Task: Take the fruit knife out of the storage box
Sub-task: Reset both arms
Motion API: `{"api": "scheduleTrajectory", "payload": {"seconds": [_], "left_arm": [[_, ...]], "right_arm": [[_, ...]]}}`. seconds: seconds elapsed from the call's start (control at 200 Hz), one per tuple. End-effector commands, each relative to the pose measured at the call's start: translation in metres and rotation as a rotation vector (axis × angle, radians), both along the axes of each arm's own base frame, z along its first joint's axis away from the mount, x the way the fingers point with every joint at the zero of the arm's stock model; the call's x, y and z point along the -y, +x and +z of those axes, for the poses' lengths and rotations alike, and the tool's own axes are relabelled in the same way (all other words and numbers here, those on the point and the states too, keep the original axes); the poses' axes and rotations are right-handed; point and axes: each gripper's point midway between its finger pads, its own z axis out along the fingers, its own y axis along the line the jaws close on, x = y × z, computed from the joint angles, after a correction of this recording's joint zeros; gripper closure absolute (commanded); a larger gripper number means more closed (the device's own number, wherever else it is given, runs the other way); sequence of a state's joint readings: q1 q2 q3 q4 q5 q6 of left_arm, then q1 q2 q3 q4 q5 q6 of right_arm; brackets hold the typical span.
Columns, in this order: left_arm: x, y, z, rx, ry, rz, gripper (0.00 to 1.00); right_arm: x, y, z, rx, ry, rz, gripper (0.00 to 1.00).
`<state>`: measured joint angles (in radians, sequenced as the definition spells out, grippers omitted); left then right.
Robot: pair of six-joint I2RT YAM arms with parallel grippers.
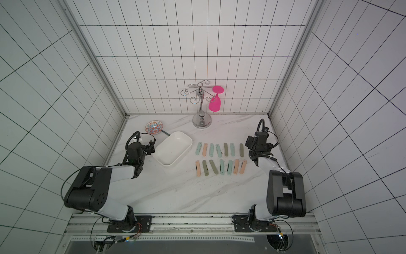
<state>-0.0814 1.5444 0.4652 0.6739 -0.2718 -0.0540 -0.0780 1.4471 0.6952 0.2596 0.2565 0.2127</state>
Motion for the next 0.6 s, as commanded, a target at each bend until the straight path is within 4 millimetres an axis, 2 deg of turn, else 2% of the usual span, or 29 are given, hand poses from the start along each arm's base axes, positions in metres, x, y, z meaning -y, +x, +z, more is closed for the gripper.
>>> {"api": "scheduleTrajectory", "payload": {"seconds": [0.0,0.075,0.17,0.31,0.375,0.45,0.505,0.595], "left_arm": [[0.005,-0.001,0.023,0.131,0.012,-0.038,0.02],[0.009,-0.001,0.022,0.124,0.018,-0.062,0.03],[0.009,-0.001,0.021,0.123,0.021,-0.065,0.02],[0.012,-0.004,0.019,0.143,0.027,-0.080,0.03],[0.012,-0.005,0.019,0.146,0.031,-0.080,0.03],[0.012,-0.005,0.018,0.135,0.028,-0.076,0.03],[0.012,-0.004,0.018,0.139,0.027,-0.078,0.03],[0.012,-0.004,0.018,0.137,0.028,-0.078,0.03]], "right_arm": [[0.001,-0.014,-0.013,0.089,-0.026,-0.020,0.01],[0.002,-0.016,-0.012,0.132,-0.040,-0.025,0.01],[-0.007,-0.015,-0.012,0.151,-0.054,0.018,0.02],[-0.035,-0.017,-0.016,0.219,-0.102,0.149,0.01],[-0.036,-0.015,-0.017,0.268,-0.128,0.152,0.02],[-0.038,-0.009,-0.027,0.153,-0.099,0.167,0.02],[-0.038,-0.006,-0.023,0.203,-0.118,0.169,0.02],[-0.038,-0.007,-0.025,0.166,-0.107,0.169,0.02]]}}
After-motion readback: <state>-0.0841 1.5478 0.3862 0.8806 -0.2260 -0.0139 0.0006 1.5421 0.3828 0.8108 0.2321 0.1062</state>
